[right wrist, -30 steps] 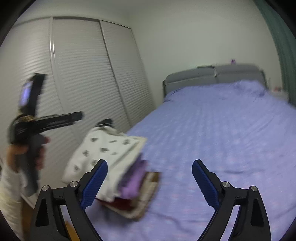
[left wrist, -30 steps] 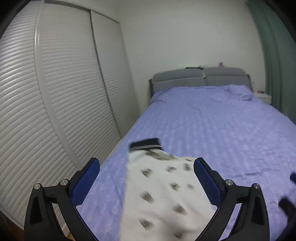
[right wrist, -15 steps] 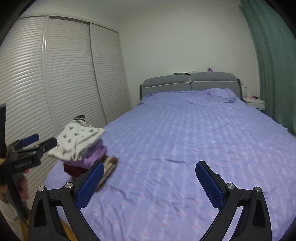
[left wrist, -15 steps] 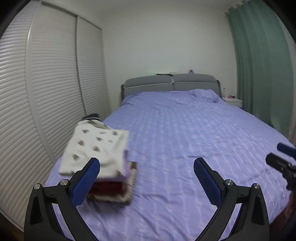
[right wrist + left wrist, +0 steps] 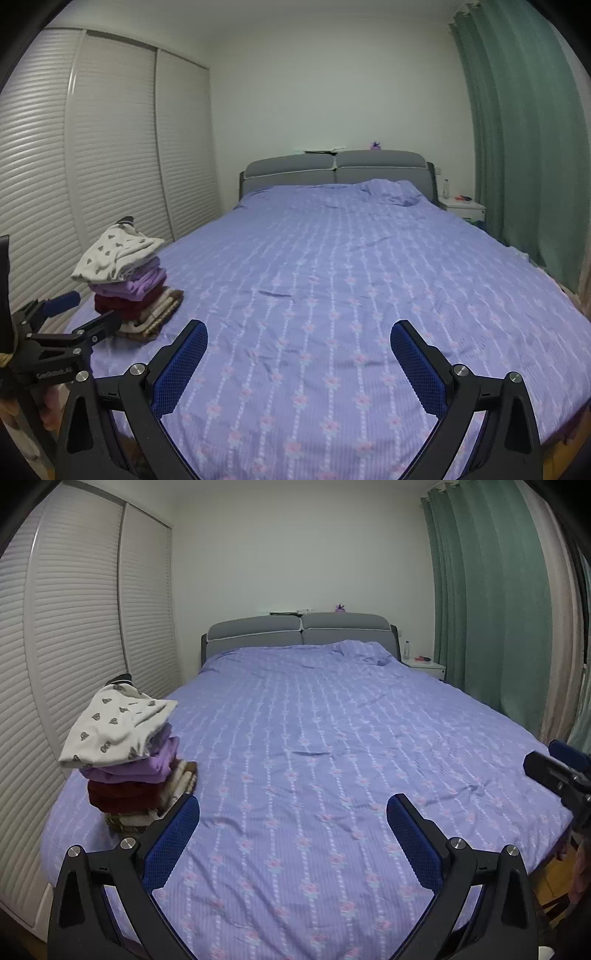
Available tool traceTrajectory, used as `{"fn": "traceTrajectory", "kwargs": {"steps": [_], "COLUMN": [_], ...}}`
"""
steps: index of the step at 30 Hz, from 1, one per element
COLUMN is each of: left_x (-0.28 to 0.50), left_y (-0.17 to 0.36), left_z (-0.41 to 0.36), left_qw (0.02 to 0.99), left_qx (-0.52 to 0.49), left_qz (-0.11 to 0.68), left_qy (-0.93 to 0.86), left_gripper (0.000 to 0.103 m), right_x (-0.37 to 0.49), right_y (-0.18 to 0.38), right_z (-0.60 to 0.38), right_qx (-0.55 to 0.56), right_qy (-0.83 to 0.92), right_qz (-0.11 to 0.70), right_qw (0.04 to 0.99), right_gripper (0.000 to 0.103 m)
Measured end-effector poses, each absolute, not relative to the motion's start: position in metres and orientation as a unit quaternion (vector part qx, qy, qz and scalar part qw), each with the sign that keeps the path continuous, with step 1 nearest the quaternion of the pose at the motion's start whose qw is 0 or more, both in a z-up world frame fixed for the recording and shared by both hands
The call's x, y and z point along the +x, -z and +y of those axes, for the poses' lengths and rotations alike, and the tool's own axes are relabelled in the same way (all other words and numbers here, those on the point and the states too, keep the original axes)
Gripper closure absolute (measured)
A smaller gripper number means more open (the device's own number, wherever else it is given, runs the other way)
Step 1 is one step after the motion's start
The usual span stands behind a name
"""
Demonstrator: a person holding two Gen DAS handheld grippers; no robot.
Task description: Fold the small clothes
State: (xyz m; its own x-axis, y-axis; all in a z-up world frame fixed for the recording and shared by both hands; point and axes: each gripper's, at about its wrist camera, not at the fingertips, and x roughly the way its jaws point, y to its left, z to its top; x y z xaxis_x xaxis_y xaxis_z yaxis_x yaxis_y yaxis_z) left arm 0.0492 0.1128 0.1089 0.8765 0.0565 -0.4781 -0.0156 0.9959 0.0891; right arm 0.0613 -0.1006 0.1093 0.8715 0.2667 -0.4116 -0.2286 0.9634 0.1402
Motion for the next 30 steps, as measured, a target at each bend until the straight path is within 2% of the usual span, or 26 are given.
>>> {"fn": "traceTrajectory", "kwargs": {"steps": [11, 30], "left_x": [0.037, 0.031], "left_y": [-0.102, -0.103], "left_z": [0.085, 0.083], "left_qw": [0.969, 0.969], "left_qx": [0.050, 0.048], "left_qz": [0.243, 0.242], "left_qy": [-0.009, 0.000], "left_gripper": [0.000, 0.000], "right_x": [0.041, 0.034], "right_y": [-0.092, -0.089], "right_z": [-0.128, -0.127], "right_qx": [0.047, 0.047], "right_qy": [-0.115, -0.121], "right_qz": [0.222, 0.223], "right_qw": [0.967, 0.966], "right_gripper": [0.002, 0.002]}}
